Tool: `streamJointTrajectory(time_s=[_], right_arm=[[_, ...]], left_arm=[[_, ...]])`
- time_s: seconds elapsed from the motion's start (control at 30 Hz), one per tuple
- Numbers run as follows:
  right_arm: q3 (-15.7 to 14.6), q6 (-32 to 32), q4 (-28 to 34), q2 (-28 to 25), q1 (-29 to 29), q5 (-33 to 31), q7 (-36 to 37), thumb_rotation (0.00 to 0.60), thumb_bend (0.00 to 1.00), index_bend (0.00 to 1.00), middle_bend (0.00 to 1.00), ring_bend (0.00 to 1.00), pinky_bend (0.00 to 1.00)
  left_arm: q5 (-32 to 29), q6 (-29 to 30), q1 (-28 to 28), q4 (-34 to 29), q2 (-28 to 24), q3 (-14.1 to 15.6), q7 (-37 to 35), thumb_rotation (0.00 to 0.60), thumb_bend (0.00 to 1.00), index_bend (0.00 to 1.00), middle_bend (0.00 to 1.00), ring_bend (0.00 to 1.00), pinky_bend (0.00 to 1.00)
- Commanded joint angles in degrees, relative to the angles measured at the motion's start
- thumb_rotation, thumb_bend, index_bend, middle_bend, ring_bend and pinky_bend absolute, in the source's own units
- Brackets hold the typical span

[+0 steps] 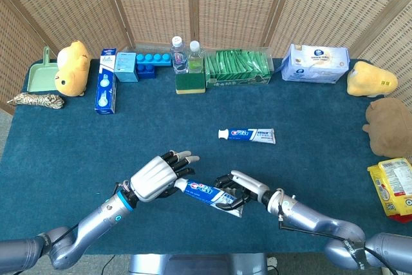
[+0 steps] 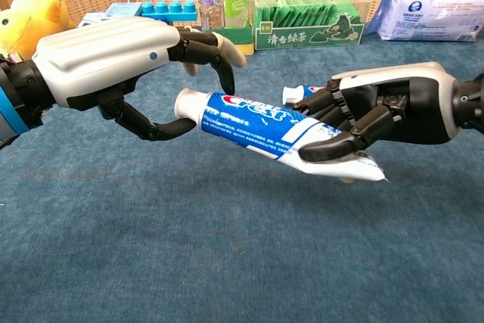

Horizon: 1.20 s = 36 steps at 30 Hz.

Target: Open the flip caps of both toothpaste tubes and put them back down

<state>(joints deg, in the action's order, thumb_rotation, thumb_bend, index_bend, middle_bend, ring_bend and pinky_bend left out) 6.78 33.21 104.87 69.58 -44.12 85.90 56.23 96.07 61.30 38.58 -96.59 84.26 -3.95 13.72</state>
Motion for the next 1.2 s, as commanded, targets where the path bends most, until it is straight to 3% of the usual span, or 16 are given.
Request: streamJointTrajectory(time_s=[0.03,0.6,1.2], right_arm=[[-0.3,0.1,-0.1,-0.1,-0.2,0.1,0.2,0.600,0.44,0.95,0.74,0.70,0.64],[-2.1,-0.3,-1.2,-0.5,-1.4,-0.6,0.9,0.600,0.45,0.95,0.74,0.71,0.65],[-3.7,-0.1,-0.4,-0.6,-2.0,-0.5,-1.1,0.600,0.45,0.95,0.75,0.71,0.65]], left_arm=[[0.3,0.0,0.3,0.1,0.0,0.2,-0.4,0.599,0.39,0.33,0.20,0.18,0.29],[2.4,1.3,0.8,0.5,-1.3,2.0,-1.8,0.600,0.48,0.36,0.22,0.19,0.31],[0.6,1.8,0.7,0.2,-1.8,1.9,-2.6,0.600,0.48,0.32,0.19,0.19,0.30]])
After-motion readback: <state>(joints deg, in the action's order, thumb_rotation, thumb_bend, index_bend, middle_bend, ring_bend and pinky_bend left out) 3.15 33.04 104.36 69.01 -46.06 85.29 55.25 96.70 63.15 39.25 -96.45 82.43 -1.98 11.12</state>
